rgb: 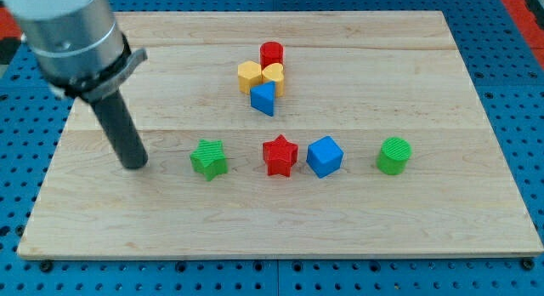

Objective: Adjust the green star to the left side of the red star

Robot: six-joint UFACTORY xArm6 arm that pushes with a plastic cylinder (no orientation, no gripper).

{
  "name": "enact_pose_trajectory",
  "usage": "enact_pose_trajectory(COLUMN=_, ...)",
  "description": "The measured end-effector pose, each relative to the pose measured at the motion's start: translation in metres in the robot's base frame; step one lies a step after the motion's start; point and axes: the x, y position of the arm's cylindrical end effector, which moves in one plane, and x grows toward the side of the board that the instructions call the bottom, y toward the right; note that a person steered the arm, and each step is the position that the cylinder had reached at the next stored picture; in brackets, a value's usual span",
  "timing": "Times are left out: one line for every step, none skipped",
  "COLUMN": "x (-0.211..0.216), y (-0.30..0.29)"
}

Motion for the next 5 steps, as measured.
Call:
enact_pose_trajectory(x=0.003, y=0.077)
enact_pose_trajectory(x=-0.015, y=0.079)
enact_pose_trajectory(x=0.033, y=0.079)
enact_pose_trajectory(x=0.013, y=0.022)
enact_pose_trajectory(x=-0.073, y=-0.024)
